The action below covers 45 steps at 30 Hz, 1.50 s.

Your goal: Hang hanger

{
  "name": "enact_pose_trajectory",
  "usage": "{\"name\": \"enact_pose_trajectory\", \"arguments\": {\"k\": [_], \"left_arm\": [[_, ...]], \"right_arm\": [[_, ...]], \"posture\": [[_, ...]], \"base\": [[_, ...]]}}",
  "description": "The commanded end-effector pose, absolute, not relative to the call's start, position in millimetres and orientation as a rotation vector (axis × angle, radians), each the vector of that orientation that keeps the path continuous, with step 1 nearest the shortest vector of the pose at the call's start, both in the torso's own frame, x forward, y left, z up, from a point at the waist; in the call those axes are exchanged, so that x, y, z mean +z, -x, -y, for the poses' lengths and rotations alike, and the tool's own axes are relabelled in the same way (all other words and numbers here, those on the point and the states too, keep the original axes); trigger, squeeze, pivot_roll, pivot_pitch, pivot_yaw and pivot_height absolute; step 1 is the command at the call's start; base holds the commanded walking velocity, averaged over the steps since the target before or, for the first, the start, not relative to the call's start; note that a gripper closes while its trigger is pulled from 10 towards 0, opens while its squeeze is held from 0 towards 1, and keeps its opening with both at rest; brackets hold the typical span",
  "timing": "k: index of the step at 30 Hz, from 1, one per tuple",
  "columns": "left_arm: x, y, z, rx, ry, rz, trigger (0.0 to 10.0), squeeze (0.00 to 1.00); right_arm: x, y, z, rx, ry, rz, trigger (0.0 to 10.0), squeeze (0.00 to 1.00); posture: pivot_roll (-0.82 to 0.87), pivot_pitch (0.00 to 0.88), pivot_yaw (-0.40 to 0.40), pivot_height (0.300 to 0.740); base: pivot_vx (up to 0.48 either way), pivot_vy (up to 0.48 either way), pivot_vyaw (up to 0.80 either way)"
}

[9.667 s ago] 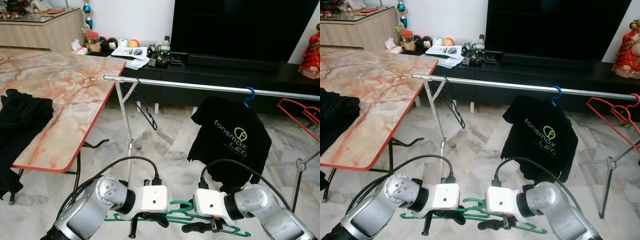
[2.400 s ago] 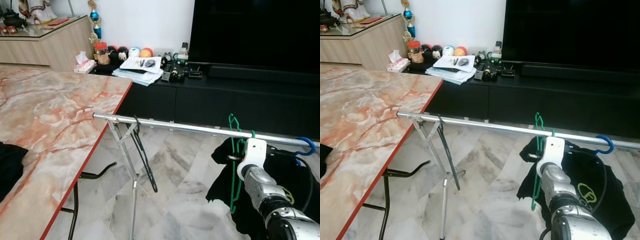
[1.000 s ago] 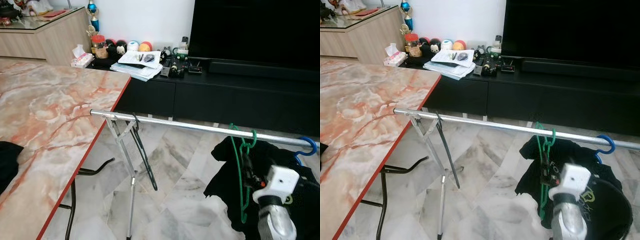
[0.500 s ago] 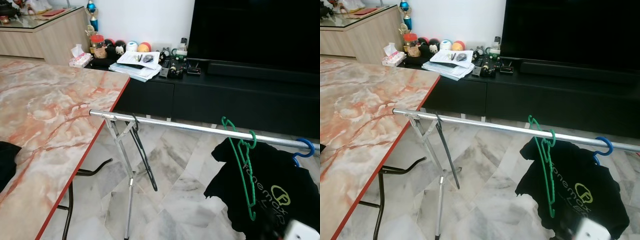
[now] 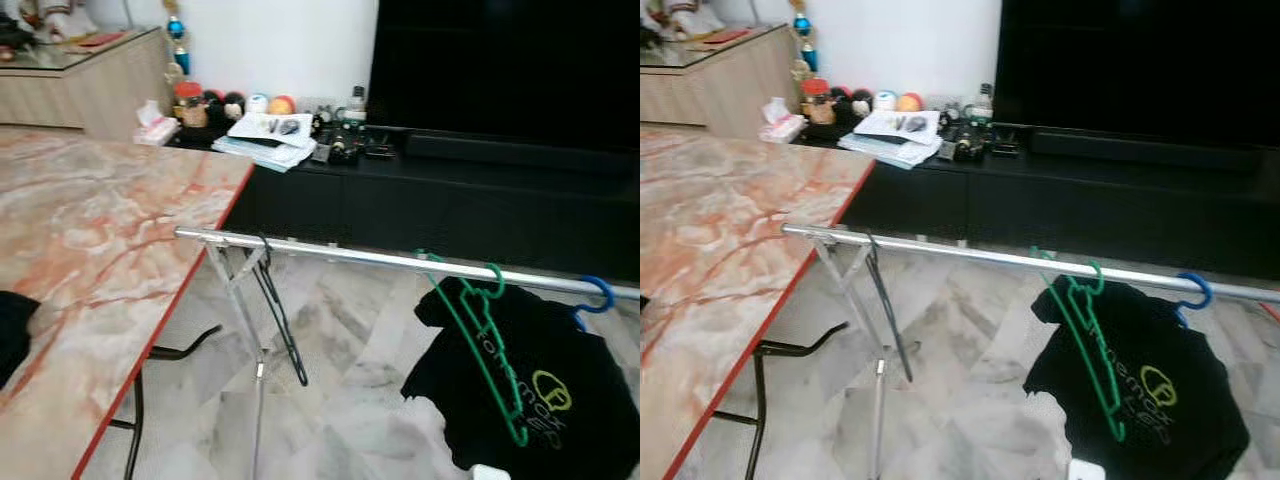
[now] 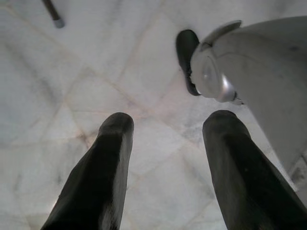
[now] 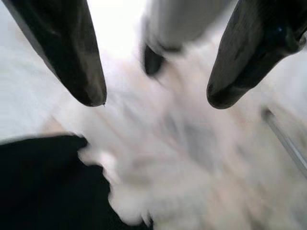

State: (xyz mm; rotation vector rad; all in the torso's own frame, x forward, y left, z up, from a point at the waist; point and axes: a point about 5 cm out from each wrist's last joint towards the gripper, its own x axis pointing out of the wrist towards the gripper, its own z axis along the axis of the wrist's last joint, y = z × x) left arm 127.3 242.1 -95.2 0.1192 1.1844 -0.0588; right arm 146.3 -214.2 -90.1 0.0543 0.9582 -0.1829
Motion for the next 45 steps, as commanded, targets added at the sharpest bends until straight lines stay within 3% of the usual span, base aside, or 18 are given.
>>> {"name": "enact_pose_trajectory", "arguments": {"k": [1,4,8,17,24,27,45], "left_arm": [[-96,-125,-244,-0.038,-0.128,-1.189,10.0,0.00],[-95,-126,-247,-0.005,-0.131,-1.170,10.0,0.00],[-94,-127,-247,-0.009,-0.134,-1.171,10.0,0.00],[-94,-128,-248,-0.017,-0.141,-1.168,10.0,0.00],[-93,-129,-248,-0.027,-0.142,-1.169,10.0,0.00],[-93,-129,-248,-0.033,-0.143,-1.171,10.0,0.00],[-94,-127,-247,-0.037,-0.134,-1.176,10.0,0.00]], "right_arm": [[-92,-143,214,-0.139,-0.020,-0.983,10.0,0.00],[-87,-160,203,-0.057,-0.053,-0.922,10.0,0.00],[-85,-167,204,-0.097,-0.075,-0.910,10.0,0.00],[-88,-159,208,-0.111,-0.096,-0.921,10.0,0.00],[-91,-144,226,-0.156,-0.094,-0.947,10.0,0.00],[-89,-169,185,-0.125,-0.094,-0.936,10.0,0.00],[-86,-180,172,-0.127,-0.107,-0.922,10.0,0.00]], "posture": [[0.02,0.043,0.015,0.740],[0.00,0.053,0.022,0.740],[-0.01,0.071,0.036,0.740],[0.00,0.079,0.040,0.740],[0.00,0.080,0.045,0.740],[0.00,0.080,0.045,0.740],[0.01,0.085,0.037,0.740]], "base": [[0.000,0.000,0.00],[0.000,0.000,0.00],[0.000,0.000,0.00],[0.000,0.000,0.00],[0.000,0.000,0.00],[0.000,0.000,0.00],[0.000,0.000,0.00]]}}
